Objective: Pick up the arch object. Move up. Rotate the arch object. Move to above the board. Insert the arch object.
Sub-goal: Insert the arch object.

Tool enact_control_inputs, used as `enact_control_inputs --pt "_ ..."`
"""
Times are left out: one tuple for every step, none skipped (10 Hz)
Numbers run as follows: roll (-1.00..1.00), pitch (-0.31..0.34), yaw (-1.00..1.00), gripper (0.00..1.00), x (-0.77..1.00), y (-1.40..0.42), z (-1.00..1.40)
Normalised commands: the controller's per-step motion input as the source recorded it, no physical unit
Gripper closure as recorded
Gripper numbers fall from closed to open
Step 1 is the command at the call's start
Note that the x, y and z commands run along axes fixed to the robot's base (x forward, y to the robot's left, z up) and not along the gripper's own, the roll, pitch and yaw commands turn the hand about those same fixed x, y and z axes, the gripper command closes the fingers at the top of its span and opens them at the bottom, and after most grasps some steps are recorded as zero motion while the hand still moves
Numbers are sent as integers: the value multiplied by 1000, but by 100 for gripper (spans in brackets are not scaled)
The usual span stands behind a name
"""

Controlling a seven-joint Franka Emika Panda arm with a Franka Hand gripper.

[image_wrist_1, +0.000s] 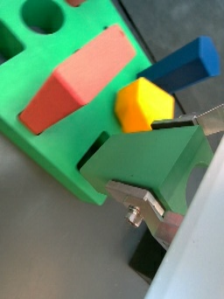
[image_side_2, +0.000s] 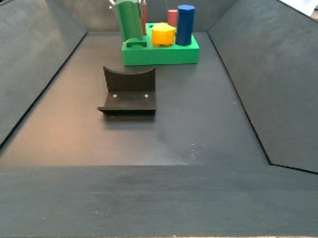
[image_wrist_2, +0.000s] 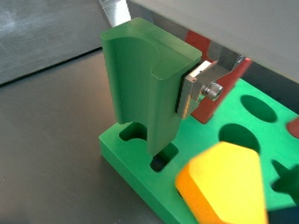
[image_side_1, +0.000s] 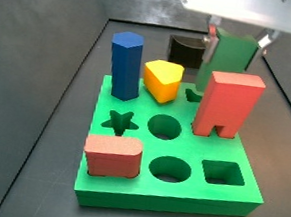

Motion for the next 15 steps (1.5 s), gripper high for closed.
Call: enact_control_inputs --pt "74 60 100 100 54 0 -169" --pt "0 101 66 100 0 106 0" --pt "43 0 134 100 -94 14 0" --pt "101 -74 194 100 -217 0 0" --pt "81 -241 151 100 -189 0 -97" --pt "0 -373 43 100 -177 0 0" --pt "-7 -393 3 100 -223 0 0" --pt "0 -381 0 100 -189 0 -43" --pt "0 -327 0 100 -280 0 0" --pt "91 -273 3 100 -303 -46 -74" --pt "213 -20 46 100 -80 -11 -154" --pt "270 123 146 100 0 0 -46" --pt "286 203 211 100 203 0 -77" --pt "301 167 271 100 197 0 -134" --pt "329 116 271 100 91 -34 -177"
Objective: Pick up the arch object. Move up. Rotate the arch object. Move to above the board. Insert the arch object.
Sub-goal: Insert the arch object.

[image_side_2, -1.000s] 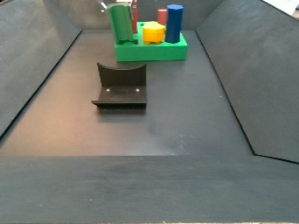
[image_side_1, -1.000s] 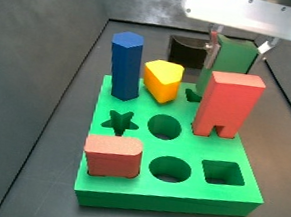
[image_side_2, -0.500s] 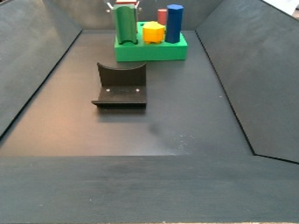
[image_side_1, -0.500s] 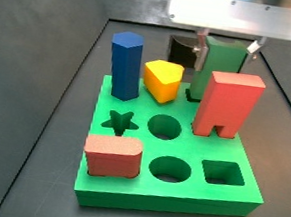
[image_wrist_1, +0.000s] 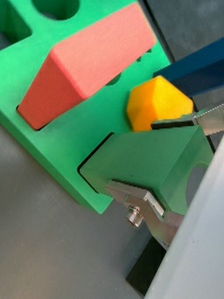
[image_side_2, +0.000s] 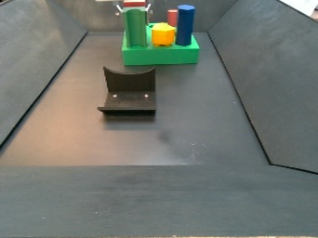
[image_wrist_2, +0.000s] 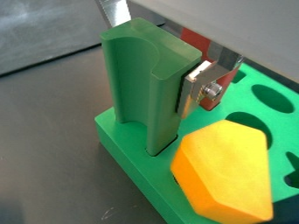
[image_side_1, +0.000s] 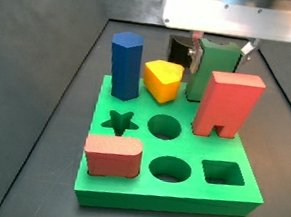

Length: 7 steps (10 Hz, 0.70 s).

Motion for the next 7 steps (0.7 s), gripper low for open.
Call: enact_control_inputs --pt "309 50 157 100 117 -157 -257" --pt "297 0 86 100 6 -214 -343" --pt "281 -6 40 100 0 -209 -394" --pt "217 -1 0 100 157 -57 -440" --pt "121 0 0 100 189 0 -440" --pt "33 0 -91 100 154 71 -394" --pt "0 0 -89 100 109 109 -351"
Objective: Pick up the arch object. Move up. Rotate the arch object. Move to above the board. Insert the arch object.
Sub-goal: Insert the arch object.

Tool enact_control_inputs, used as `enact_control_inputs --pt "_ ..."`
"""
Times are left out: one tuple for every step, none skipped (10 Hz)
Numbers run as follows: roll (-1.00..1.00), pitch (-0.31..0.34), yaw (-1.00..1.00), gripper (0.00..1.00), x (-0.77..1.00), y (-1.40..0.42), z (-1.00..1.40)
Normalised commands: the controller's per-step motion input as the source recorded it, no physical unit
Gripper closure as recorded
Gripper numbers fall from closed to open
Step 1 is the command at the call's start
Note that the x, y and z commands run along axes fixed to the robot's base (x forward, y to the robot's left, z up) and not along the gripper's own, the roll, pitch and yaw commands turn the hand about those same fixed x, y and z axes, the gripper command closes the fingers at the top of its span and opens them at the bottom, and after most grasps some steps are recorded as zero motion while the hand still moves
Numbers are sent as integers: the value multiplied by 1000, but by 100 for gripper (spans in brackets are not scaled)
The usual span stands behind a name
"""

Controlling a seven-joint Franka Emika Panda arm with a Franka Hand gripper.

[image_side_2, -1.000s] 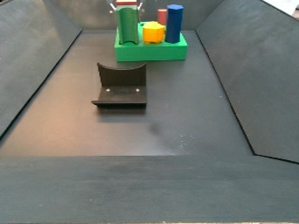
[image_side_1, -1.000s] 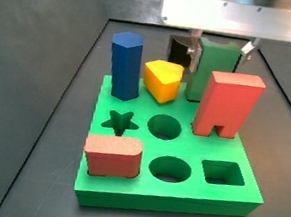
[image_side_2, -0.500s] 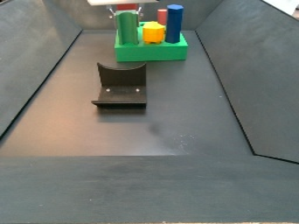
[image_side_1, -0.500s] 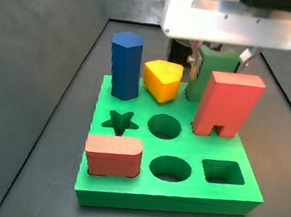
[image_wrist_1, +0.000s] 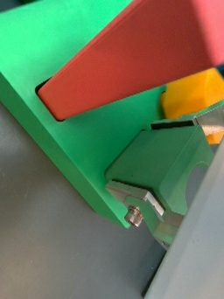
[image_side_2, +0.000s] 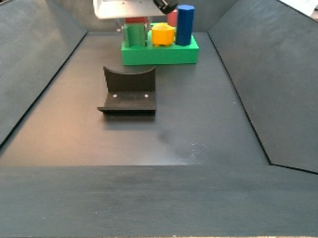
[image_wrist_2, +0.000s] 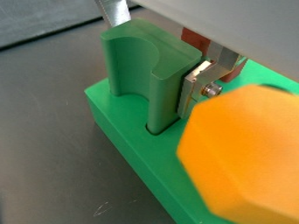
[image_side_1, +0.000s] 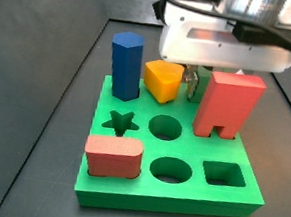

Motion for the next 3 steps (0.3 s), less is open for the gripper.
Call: enact_control_inputs --pt "-1 -27 -40 100 0 14 -9" --pt "0 10 0 100 0 0 0" --pt "0 0 0 100 0 0 0"
